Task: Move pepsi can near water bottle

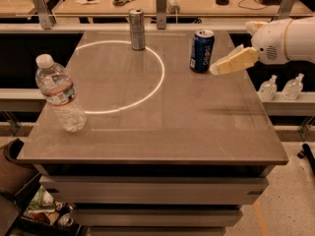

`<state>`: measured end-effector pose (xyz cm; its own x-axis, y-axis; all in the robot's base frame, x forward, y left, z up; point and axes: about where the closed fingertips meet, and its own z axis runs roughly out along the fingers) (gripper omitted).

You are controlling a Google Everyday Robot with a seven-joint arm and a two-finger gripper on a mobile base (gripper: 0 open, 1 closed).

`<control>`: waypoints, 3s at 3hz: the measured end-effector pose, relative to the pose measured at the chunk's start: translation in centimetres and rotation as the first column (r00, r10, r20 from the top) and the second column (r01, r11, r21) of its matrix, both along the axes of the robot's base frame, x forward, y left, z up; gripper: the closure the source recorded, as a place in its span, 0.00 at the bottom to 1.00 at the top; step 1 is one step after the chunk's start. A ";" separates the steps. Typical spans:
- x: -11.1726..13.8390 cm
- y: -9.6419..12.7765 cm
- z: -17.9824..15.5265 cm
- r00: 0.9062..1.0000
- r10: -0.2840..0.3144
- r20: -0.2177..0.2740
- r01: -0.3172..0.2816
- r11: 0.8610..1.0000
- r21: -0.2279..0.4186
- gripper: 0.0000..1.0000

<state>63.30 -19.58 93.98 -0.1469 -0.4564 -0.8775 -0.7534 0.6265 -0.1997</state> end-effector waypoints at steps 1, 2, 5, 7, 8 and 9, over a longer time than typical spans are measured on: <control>0.0 0.0 0.0 1.000 0.000 0.000 0.000 1.000 0.000 0.00; 1.4 0.7 -1.0 1.000 -0.009 -0.004 0.009 0.999 0.032 0.00; 7.3 2.2 -4.8 0.999 -0.040 0.022 0.038 0.994 0.106 0.00; 9.6 3.2 -5.9 0.998 -0.051 0.036 0.041 0.973 0.227 0.17; 9.7 3.6 -6.0 0.998 -0.045 0.034 0.036 0.973 0.229 0.41; 9.7 3.9 -6.1 0.999 -0.040 0.033 0.032 0.973 0.229 0.64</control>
Offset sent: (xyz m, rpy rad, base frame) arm 0.0342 0.0106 -0.0238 0.0800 0.0081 -0.0341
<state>73.00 -15.70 87.89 -0.1246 -0.2379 -0.9633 -0.7243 0.6853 -0.0756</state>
